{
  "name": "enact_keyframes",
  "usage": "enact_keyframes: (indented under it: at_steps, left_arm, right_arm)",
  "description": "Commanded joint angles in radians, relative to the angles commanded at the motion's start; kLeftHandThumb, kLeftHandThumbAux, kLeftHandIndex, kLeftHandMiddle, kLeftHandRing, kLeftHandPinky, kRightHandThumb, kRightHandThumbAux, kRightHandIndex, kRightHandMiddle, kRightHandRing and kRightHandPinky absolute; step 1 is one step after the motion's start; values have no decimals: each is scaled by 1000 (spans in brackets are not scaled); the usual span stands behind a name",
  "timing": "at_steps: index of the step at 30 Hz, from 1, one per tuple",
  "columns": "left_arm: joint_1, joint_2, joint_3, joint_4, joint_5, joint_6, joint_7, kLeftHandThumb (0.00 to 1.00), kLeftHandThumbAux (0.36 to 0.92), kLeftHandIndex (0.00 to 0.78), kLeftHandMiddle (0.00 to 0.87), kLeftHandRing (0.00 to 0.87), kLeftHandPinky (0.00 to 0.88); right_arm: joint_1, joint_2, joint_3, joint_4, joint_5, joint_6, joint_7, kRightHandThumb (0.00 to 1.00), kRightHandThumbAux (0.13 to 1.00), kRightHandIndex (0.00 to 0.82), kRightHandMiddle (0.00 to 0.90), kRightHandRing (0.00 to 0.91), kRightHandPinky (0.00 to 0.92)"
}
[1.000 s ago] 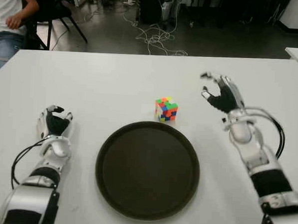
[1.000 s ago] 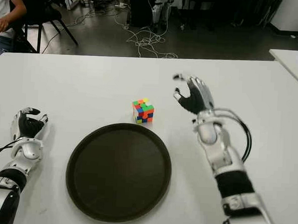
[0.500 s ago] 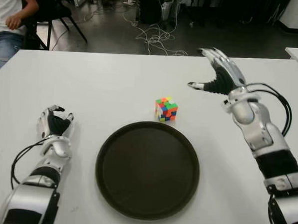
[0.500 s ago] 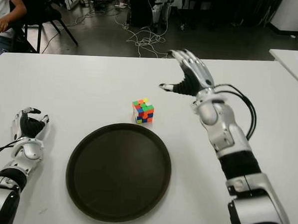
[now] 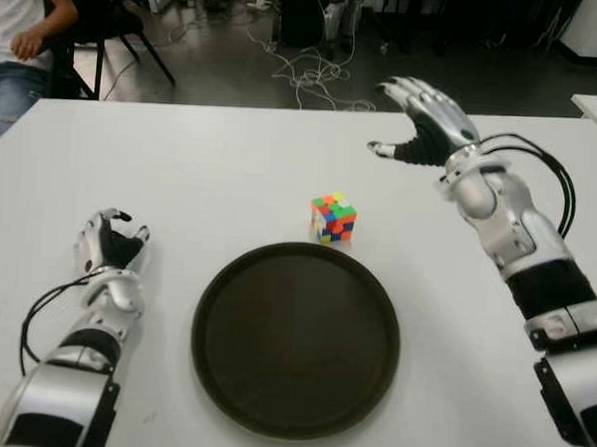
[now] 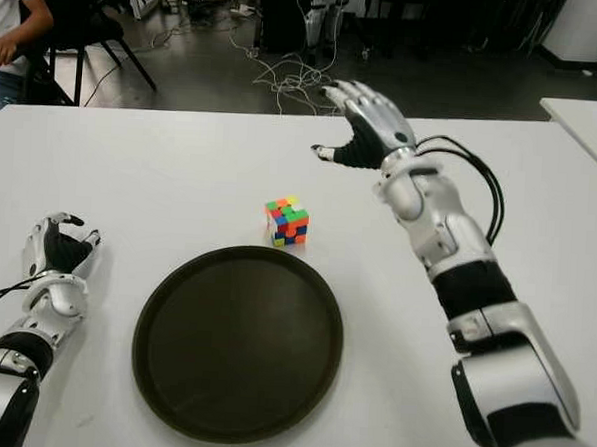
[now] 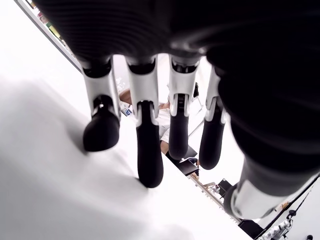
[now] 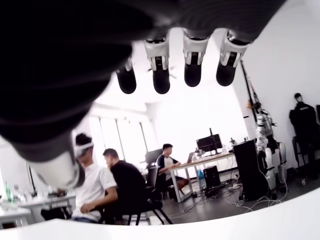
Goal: Pick up the Rubik's Cube and put it in the plate
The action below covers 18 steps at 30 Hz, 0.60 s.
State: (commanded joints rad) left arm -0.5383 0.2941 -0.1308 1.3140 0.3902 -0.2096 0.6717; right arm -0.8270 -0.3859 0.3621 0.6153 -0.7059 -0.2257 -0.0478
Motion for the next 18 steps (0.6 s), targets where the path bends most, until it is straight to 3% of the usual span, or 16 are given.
enact_keyframes:
  at_steps: [12,18]
  left_arm:
    - [-4,-6,-22,-1,16,22,16,693,715,405,278,299,317]
    - [-4,-7,-30,0,22,34,22,697,713,409,295,310,337]
  right_arm:
    - [-78,7,69,95,-39,-59,-22,411,582,0,0,0,0]
    - [-110,21,99,128,-62,-59,-31,410,598,0,0,0,0]
